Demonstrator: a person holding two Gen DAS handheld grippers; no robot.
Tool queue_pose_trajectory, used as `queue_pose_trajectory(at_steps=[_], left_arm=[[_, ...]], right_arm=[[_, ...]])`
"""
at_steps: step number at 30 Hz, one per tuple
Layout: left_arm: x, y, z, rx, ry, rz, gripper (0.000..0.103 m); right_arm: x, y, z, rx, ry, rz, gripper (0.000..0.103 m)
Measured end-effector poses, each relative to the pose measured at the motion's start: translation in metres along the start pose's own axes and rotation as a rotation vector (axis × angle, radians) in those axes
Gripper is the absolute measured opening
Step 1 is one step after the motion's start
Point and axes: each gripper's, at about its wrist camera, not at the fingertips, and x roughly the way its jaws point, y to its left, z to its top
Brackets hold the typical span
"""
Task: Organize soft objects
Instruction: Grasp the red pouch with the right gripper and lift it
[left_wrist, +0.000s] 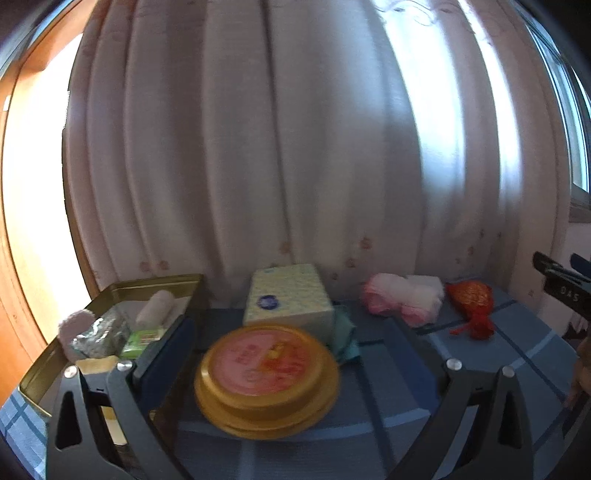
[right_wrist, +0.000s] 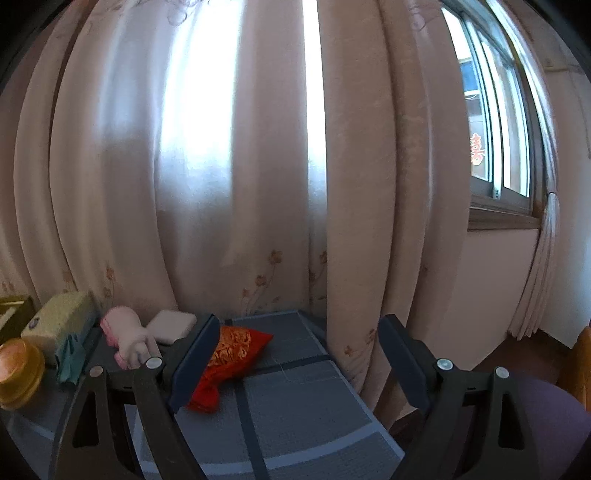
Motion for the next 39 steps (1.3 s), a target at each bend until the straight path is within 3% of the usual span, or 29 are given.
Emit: queue_pose_trajectory(at_steps=[7, 12, 21, 25, 32, 34, 39], left_arm=[[0.012, -0.026, 0.002, 0.010, 0.075, -0.041, 0.103], [0.014, -0.025, 0.001, -0.017, 0.094, -0.025, 0.103], [0.024, -0.025, 0.000, -0.015, 0.143, -0.027, 0.103], [0.027, -0.029, 0.000, -0.008, 0.161, -0.033, 0.103], [0.028, -0.043, 0.001, 0.021, 0.150, -0.037, 0.102], [0.027, -0.048, 0.003, 0.025, 0.124, -0.048, 0.102], [0.032, -0.078, 0.016, 0.051, 0.088, -0.081, 0.102]], right_arm=[[0.038, 0.013, 0.001, -0.017, 0.192, 0.145, 0.089], [0.081, 0.025, 0.000, 0.037, 0.343, 0.173, 0.089], [0.123, 0.064, -0.001, -0.028, 0.471, 0.195, 0.088], [0.135, 0.061, -0.004, -0.015, 0.534, 0.216, 0.054], [0.126, 0.035, -0.001, 0.121, 0.489, 0.321, 0.027], [0.113, 0.026, 0.003, 0.151, 0.420, 0.345, 0.026], [0.087, 0.021, 0.016, 0.105, 0.261, 0.306, 0.026]])
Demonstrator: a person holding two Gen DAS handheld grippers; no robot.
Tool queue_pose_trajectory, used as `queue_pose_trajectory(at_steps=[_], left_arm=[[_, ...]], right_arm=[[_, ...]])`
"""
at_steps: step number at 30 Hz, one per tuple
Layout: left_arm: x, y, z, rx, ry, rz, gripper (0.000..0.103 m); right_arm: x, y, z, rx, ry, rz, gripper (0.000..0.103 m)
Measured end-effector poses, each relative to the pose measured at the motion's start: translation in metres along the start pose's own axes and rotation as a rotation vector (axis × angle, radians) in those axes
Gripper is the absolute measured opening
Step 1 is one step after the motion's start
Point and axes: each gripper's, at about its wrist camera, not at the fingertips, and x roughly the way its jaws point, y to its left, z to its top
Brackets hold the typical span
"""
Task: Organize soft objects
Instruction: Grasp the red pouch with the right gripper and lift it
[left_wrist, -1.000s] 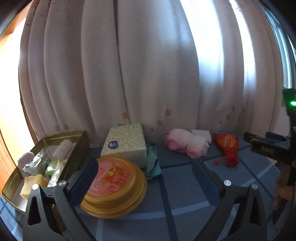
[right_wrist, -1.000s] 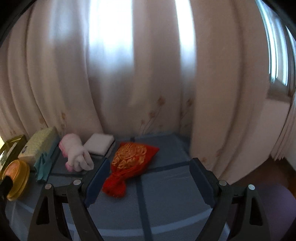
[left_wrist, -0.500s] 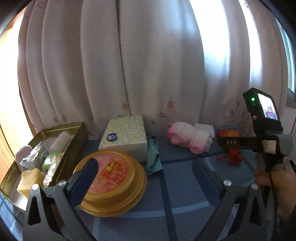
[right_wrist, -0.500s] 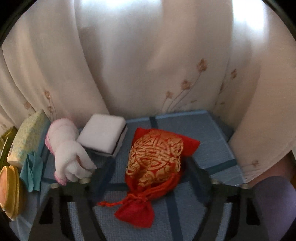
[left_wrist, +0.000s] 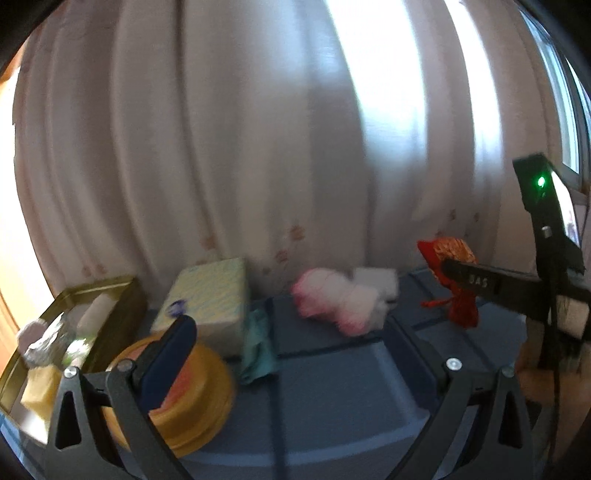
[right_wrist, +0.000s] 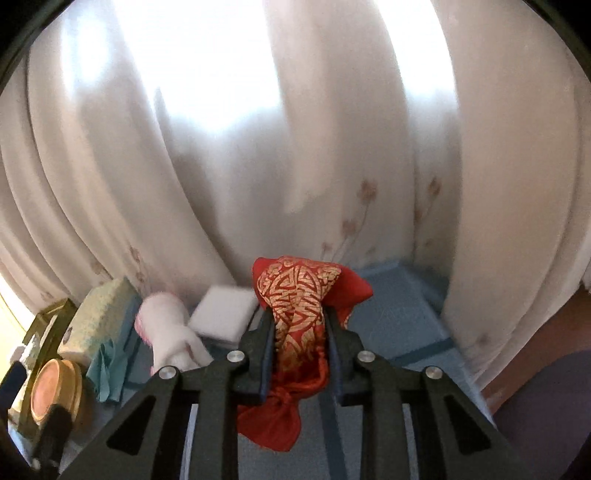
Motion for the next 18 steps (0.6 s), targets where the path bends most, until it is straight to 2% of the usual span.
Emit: queue_pose_trajectory(at_steps=[4, 7, 8, 9, 11, 15, 16, 18], left_arm=[[0.015, -0.020, 0.019, -0.009, -0.001, -0.022, 0.102], [0.038, -0.027, 0.035, -0.060, 0.019, -0.011, 0.101], [0.050, -0.030, 0.039, -0.082, 0.042, -0.004, 0.098], [0.058, -0.032, 0.040, -0.095, 0.060, -0.001, 0.091], [0.080, -0.038, 0.040, -0.108, 0.114, 0.002, 0.087], [0.118, -0.040, 0.029, -0.143, 0.253, 0.023, 0.068], [0.126, -0.038, 0.026, -0.164, 0.297, 0.011, 0.068], [0.131, -0.031, 0.023, -0.210, 0.328, -0.017, 0.068]], right_arm=[[-0.014, -0.002, 0.005, 0.008, -0.096, -0.023, 0.026], [-0.018, -0.013, 0.010, 0.032, -0.150, -0.053, 0.027], [-0.019, -0.017, 0.012, 0.047, -0.158, -0.061, 0.027], [-0.020, -0.021, 0.012, 0.061, -0.158, -0.065, 0.027], [-0.015, -0.028, 0.014, 0.096, -0.143, -0.074, 0.027], [-0.009, -0.040, 0.015, 0.158, -0.117, -0.061, 0.027], [-0.011, -0.041, 0.015, 0.160, -0.118, -0.060, 0.027], [-0.011, -0.039, 0.014, 0.154, -0.123, -0.057, 0.027]])
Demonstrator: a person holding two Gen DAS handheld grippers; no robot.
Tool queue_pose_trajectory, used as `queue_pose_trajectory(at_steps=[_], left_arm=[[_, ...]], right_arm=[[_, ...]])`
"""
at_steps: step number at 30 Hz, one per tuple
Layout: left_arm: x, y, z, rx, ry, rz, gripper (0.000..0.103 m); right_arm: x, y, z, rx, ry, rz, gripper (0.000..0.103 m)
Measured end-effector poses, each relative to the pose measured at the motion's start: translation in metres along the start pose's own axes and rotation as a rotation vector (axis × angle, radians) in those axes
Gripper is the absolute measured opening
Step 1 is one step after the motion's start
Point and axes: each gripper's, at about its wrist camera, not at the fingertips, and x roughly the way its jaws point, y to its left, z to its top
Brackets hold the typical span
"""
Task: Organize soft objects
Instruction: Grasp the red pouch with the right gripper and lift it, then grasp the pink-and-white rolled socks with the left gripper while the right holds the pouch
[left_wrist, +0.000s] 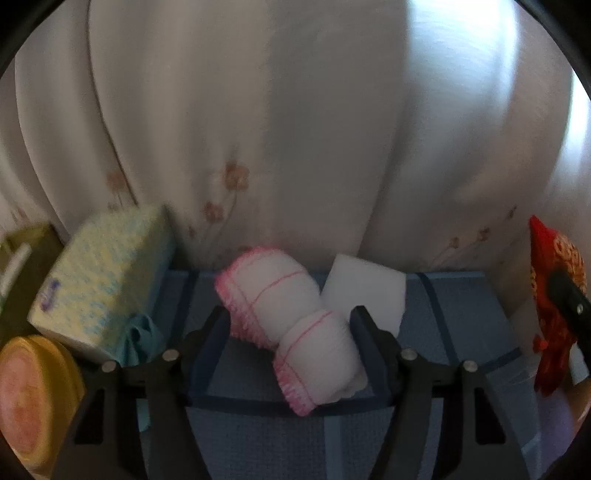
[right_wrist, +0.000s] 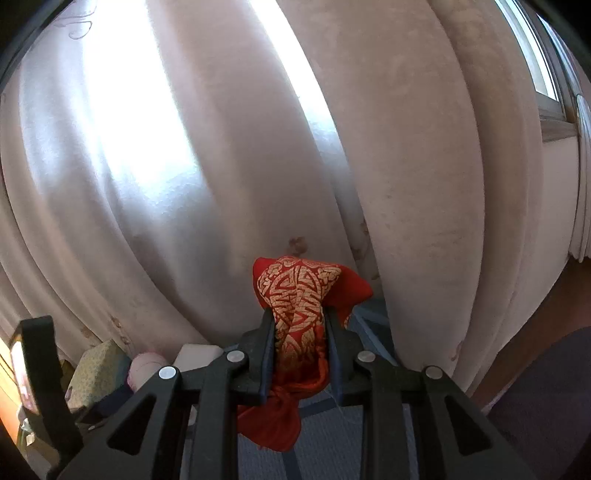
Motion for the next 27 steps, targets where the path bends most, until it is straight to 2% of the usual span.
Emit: queue_pose_trajectory(at_steps=[2, 3, 4, 7, 9, 13, 19, 22, 24, 27], left_arm=[[0.001, 0.004, -0.001, -0.015, 0.010, -0.022, 0.068], [0.003, 0.004, -0.002, -0.016, 0.019, -0.033, 0.062], [0.005, 0.005, -0.003, -0.018, 0.035, -0.057, 0.048], [0.002, 0.012, -0.008, -0.045, 0.043, -0.124, 0.036], [-0.001, 0.018, -0.011, -0.060, 0.033, -0.146, 0.032], [-0.020, 0.037, -0.019, -0.089, -0.022, -0.197, 0.031], [-0.071, 0.052, -0.030, -0.028, -0.204, -0.272, 0.031], [-0.089, 0.055, -0.040, 0.009, -0.253, -0.290, 0.031], [-0.096, 0.052, -0.048, 0.021, -0.270, -0.281, 0.031], [-0.106, 0.052, -0.057, 0.065, -0.302, -0.220, 0.031]], right_arm=[[0.000, -0.001, -0.001, -0.014, 0.009, 0.010, 0.027], [0.001, 0.001, -0.002, -0.022, 0.013, 0.012, 0.027], [0.001, 0.003, -0.003, -0.029, 0.014, 0.012, 0.027], [0.002, 0.006, -0.004, -0.038, 0.011, 0.012, 0.027], [0.004, 0.007, -0.005, -0.033, 0.009, 0.008, 0.027], [0.002, 0.005, -0.006, -0.020, -0.007, 0.016, 0.027], [-0.010, 0.006, -0.005, -0.047, -0.049, 0.054, 0.027], [-0.017, 0.014, -0.007, -0.088, -0.074, 0.078, 0.027], [-0.022, 0.021, -0.009, -0.124, -0.099, 0.084, 0.027], [-0.025, 0.028, -0.012, -0.165, -0.112, 0.080, 0.027]])
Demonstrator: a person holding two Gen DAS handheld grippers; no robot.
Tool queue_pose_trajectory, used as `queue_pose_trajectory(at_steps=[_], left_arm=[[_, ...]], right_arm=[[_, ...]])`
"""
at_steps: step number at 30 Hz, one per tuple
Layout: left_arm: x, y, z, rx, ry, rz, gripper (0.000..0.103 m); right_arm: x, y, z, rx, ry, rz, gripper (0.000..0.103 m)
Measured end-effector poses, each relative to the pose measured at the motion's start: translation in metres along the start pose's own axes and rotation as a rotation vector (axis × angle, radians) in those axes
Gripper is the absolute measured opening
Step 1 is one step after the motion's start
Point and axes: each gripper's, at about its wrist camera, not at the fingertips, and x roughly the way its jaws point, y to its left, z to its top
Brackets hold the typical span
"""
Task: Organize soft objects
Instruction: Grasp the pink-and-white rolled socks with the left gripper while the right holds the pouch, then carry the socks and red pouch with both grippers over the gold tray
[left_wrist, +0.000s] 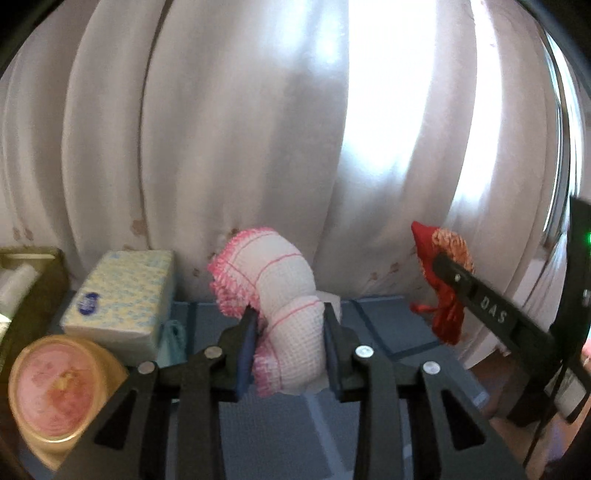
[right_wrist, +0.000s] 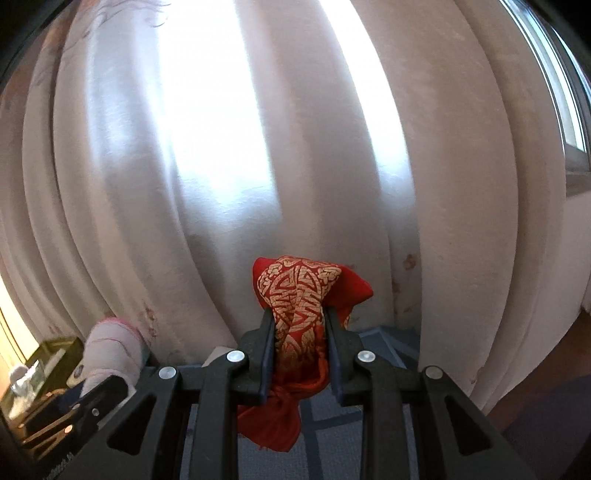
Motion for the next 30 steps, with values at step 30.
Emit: queue_pose_trajectory(at_steps=[30], left_arm=[[-0.036, 0.003, -0.012, 0.104, -0.093, 0.085, 0.031]], right_arm=[[-0.014, 0.039, -0.026, -0.094, -0.007, -0.125, 0.027]])
